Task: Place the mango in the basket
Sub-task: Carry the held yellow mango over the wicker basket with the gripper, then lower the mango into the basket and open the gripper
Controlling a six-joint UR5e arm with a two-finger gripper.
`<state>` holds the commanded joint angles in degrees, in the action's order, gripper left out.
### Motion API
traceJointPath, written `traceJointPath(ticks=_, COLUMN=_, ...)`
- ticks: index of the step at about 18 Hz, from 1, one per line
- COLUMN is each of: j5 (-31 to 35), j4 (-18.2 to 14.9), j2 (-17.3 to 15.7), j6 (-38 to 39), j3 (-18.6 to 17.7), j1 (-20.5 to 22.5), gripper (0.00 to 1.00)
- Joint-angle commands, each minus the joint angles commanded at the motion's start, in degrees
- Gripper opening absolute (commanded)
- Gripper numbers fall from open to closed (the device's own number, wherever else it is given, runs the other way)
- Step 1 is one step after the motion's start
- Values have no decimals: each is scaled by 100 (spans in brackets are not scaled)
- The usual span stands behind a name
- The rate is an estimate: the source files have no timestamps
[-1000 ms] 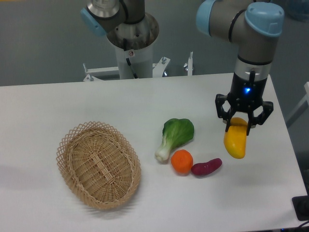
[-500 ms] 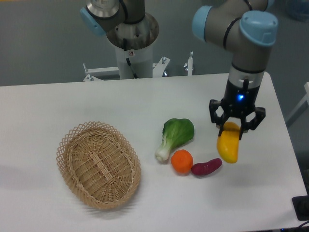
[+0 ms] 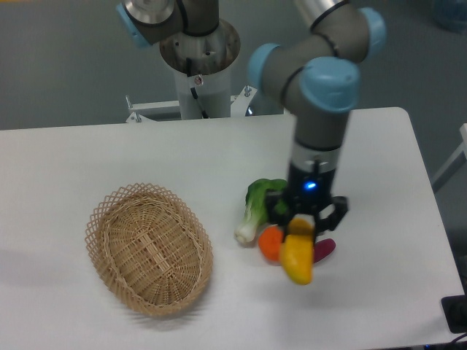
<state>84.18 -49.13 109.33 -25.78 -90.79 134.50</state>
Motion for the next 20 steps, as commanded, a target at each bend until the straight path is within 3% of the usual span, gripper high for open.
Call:
traceJointPath(ticks=5, j5=283, j4=61, j2=53, j6=643, j3=-298, j1=-827, gripper=41)
traceJointPath(ticks=9, j5=336, j4=202, j2=70, j6=697, j3=-720, j1=-1162, gripper=41)
traceJointPath(ticks=13, j5=748, j4=456, j2=509, j6=618, j3=-765, j1=-1355, gripper=41)
traceJointPath(ticks=20, j5=793, j4=527, j2=598, j6=609, j3=-791, j1=-1400, gripper=45)
